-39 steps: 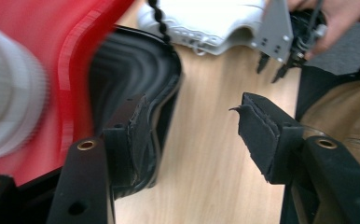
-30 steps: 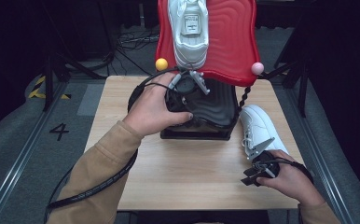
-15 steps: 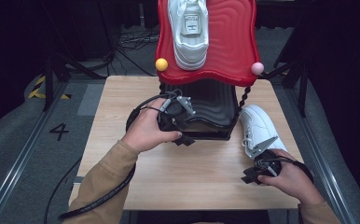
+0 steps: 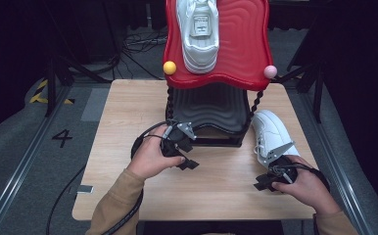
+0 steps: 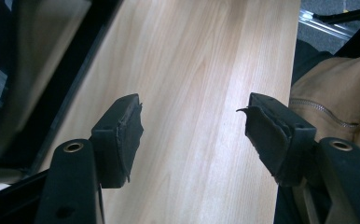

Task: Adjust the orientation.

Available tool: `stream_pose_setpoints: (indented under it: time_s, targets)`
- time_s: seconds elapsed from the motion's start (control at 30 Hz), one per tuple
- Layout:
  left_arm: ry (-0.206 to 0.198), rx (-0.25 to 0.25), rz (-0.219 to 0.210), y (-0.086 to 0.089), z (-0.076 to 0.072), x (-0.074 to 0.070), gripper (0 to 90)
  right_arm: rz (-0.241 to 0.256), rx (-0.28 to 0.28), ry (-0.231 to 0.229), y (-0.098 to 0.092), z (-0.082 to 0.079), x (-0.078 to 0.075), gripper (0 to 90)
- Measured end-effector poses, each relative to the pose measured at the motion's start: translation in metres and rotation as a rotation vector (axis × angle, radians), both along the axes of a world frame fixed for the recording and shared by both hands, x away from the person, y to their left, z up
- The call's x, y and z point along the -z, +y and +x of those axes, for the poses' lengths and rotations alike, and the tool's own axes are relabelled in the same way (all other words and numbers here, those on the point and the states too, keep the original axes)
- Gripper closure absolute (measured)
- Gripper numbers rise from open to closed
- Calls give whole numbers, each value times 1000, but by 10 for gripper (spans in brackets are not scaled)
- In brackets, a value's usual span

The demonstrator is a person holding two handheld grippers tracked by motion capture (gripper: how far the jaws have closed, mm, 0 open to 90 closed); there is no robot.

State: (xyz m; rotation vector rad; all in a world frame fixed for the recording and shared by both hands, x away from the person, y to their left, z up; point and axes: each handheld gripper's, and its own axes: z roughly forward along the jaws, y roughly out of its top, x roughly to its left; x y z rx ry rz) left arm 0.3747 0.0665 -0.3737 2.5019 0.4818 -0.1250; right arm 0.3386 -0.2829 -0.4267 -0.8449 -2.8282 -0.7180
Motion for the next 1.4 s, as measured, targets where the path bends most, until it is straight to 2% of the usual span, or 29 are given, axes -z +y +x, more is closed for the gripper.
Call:
stream_pose_setpoints:
  time_s: [0.03,0.13,0.47,0.6,0.7,0.8,0.97,1.23,1.4]
  targets:
    - [14,-1,11,1,-2,7,365,-1,3,2,-1,1,1,678]
    - [23,10,36,2,-3,12,358,-3,6,1,-1,1,1,679]
    - [24,9,31,2,-6,13,352,17,22,-14,-7,1,-4,679]
    - [20,-8,74,3,-8,17,348,41,42,-3,-16,1,-10,728]
    - [24,-17,101,4,-8,21,345,67,69,-6,-27,1,-19,786]
    - [31,-14,102,4,-8,23,345,97,109,-30,-39,2,-28,822]
    - [36,-12,107,6,-9,25,345,113,181,-64,-62,5,-36,842]
    - [36,-18,118,8,-9,27,338,117,275,-105,-87,10,-36,871]
    - [53,-15,146,6,-9,29,338,97,323,-125,-100,14,-30,891]
